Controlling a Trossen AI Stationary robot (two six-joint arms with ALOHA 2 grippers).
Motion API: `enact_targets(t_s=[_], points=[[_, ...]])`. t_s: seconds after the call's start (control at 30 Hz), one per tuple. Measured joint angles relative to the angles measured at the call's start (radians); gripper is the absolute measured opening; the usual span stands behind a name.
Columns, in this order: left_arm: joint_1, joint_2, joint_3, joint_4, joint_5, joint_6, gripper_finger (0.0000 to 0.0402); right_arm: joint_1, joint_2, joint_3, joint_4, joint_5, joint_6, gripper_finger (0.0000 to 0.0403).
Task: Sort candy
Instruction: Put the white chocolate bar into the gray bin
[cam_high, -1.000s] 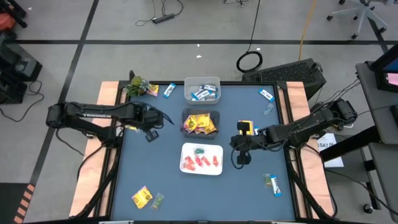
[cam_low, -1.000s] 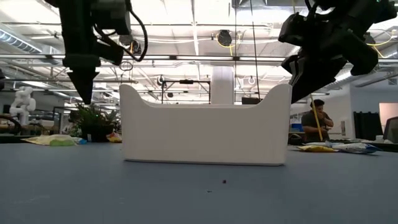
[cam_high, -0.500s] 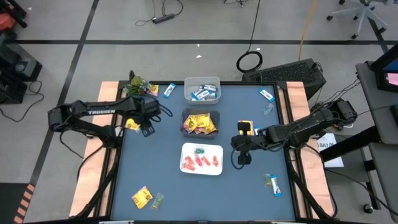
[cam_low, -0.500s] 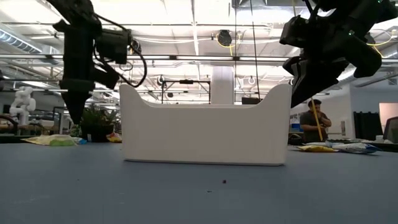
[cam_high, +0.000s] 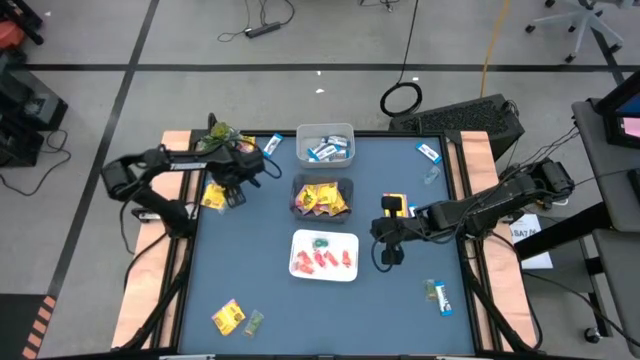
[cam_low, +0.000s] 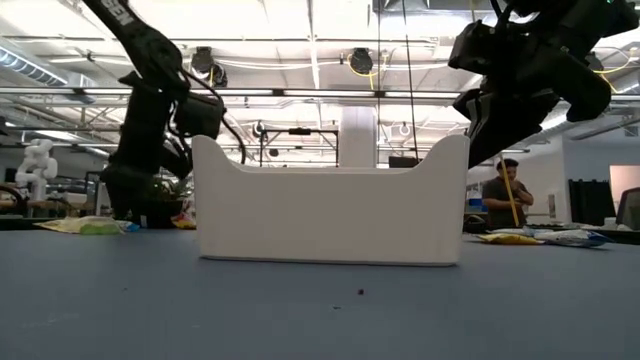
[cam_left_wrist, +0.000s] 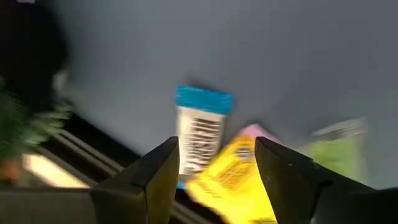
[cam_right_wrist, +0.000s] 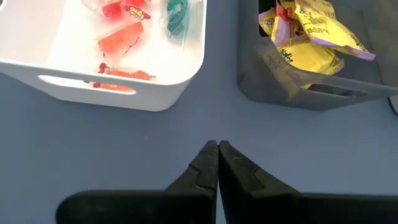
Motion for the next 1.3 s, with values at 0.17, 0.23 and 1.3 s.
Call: enact_targets(t_s=[0.17,0.23,1.3], points=[[0.043,0.079,0.006,0.004,-0.027,0.101,0.0217,0.000,0.000,0.000,0.000,0.000,0.002,0.0000],[0.066,0.110,0.006,0.017,-0.027,0.113,0.0217,0.000,0.000,0.000,0.000,0.000,0.002,0.0000],[0.064,0.160,0.139,0.056,0.111,0.132,0.0014,0.000,0.000,0.000,0.019,0.000,0.002,0.0000]])
